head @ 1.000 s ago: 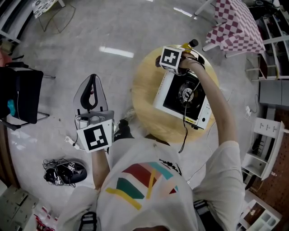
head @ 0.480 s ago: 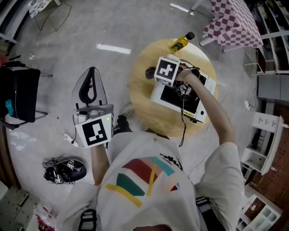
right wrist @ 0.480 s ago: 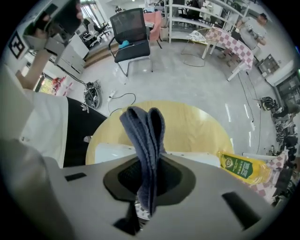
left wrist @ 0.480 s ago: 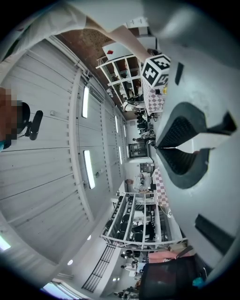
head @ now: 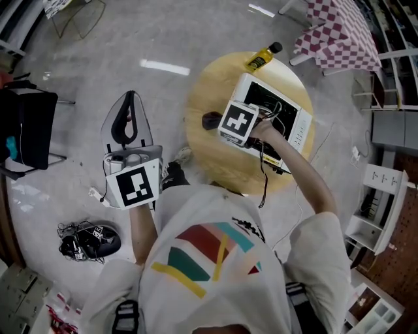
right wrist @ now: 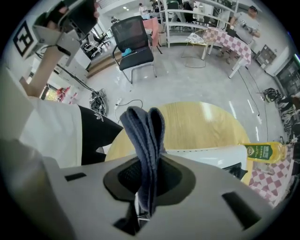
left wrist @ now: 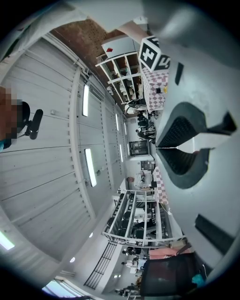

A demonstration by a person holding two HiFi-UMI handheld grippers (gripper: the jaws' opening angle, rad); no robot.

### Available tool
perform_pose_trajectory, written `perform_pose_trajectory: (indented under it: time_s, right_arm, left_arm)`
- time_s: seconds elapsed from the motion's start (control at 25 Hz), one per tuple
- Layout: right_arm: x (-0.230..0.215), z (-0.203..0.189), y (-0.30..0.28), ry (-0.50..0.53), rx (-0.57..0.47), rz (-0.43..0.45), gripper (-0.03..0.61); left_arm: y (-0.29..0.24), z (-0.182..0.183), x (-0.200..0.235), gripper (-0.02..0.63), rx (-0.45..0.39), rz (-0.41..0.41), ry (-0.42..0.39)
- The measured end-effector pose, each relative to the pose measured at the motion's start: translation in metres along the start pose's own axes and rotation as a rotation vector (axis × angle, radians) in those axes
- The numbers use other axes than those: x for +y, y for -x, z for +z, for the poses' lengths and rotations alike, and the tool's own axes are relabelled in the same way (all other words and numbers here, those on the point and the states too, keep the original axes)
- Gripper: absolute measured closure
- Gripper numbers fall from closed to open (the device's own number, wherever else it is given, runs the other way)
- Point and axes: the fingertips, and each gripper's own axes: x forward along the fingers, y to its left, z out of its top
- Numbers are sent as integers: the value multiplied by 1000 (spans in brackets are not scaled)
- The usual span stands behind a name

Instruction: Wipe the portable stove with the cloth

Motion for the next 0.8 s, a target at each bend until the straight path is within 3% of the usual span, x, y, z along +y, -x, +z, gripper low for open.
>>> perform_pose_trajectory:
  time_s: [0.8]
  right_arm:
    - [59,2,-3,159,-35,-5,543]
  left_arm:
    - [12,6,-7,607,-12,17,-9]
